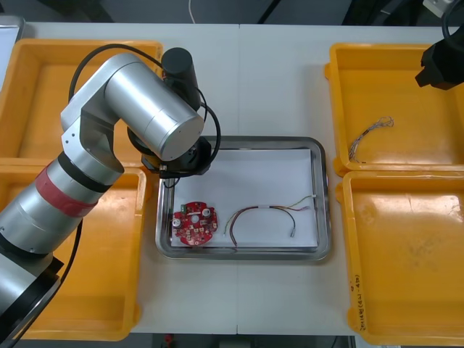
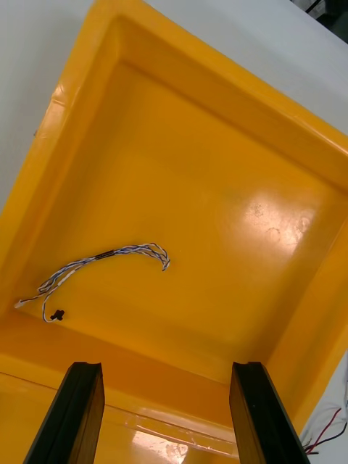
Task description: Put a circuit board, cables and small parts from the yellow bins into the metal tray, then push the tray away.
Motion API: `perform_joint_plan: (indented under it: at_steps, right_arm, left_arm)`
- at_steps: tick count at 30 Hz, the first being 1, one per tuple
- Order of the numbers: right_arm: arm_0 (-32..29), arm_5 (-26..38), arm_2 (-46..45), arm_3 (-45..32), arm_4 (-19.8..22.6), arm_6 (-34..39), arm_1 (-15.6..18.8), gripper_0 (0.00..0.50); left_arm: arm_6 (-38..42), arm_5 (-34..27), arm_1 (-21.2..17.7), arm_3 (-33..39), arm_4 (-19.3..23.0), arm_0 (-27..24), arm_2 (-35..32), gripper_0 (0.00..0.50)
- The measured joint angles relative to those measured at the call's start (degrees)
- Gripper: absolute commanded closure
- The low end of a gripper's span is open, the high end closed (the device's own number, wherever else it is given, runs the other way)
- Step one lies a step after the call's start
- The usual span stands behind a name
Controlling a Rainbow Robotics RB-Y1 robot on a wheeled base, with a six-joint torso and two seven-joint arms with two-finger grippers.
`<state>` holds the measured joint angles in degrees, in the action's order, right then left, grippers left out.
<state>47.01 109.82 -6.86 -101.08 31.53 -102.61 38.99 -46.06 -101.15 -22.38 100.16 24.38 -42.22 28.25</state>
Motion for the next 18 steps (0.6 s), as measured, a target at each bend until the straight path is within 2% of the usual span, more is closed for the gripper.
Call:
perform_joint_plan:
  at_steps: [4, 10, 18]
  right_arm:
    - [0.0, 0.0, -1.91, 2.02, -0.1, 0.29, 0.0, 0.0]
    - [0.0, 0.0, -3.98, 3.33, -2.26, 4.7, -0.02, 0.0]
    - [0.01, 0.0, -4.21, 5.39, -2.27, 17.8, -0.24, 0.0]
  left_arm:
    - [0.0, 1.41, 0.0, -1.06, -0.58, 0.0, 0.85, 0.496]
    - [0.01, 2.49, 0.0, -1.99, -0.67, 0.0, 1.83, 0.496]
    - [0.02, 4.14, 0.01, -3.87, -1.28, 0.0, 3.16, 0.496]
